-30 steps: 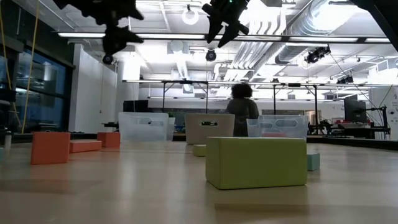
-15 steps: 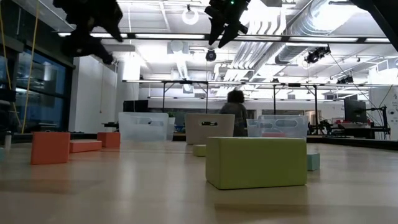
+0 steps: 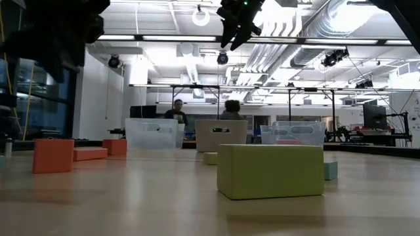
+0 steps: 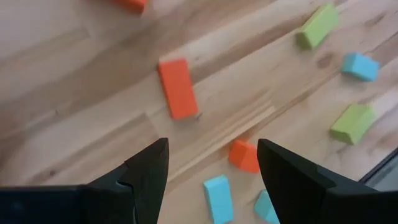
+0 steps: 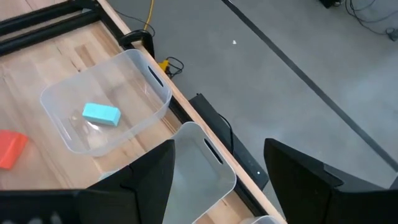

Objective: Sort & place blocks by color
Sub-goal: Put the blue block into the left transparent bin

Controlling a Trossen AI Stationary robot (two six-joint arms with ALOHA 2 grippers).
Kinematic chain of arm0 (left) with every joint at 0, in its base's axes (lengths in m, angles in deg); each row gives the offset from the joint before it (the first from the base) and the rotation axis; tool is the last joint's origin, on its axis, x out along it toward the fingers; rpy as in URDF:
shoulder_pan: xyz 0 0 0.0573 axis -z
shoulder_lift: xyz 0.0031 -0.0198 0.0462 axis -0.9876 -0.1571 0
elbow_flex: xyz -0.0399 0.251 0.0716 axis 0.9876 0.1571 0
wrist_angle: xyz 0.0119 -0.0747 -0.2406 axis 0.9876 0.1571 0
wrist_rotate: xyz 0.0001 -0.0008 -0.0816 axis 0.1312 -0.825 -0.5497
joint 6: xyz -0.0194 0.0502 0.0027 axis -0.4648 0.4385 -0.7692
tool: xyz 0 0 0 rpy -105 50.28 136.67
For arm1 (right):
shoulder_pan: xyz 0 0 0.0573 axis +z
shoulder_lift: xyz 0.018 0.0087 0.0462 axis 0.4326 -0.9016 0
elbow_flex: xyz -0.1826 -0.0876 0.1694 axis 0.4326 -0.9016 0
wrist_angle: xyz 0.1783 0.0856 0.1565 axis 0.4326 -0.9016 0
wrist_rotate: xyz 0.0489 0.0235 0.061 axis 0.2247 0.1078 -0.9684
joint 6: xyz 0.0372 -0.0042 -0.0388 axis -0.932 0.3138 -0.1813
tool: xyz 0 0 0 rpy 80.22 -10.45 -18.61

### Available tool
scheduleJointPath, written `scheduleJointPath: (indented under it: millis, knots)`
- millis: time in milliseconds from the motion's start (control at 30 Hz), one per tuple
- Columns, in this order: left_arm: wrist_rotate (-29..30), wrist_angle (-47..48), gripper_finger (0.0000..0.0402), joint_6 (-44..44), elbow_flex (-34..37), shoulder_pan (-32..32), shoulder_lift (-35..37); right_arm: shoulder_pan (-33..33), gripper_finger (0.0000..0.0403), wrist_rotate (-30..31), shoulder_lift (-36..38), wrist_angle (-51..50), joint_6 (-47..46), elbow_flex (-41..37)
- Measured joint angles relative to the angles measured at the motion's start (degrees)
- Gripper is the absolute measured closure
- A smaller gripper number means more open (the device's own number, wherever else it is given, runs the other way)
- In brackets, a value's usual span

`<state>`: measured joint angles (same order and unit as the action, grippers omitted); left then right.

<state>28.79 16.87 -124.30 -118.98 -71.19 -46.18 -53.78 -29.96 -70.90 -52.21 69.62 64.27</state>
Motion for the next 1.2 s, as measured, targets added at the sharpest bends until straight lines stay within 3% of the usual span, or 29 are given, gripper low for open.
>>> scheduleJointPath:
  millis: [200,600,1200]
  knots:
    - [-0.8,-0.6,0.0177,-6.1,0.0,6.1,-6.0,0.0,0.0165,0.0,0.0,0.0,2.1,0.0]
    - [-1.1,-10.7,0.0177,-19.6,0.0,15.3,-16.6,0.0,0.0165,0.0,0.0,-0.9,3.7,0.0]
    - [-1.1,-19.5,0.0177,-30.0,0.0,21.7,-26.3,0.0,0.0165,-0.1,0.0,-2.2,3.7,0.0]
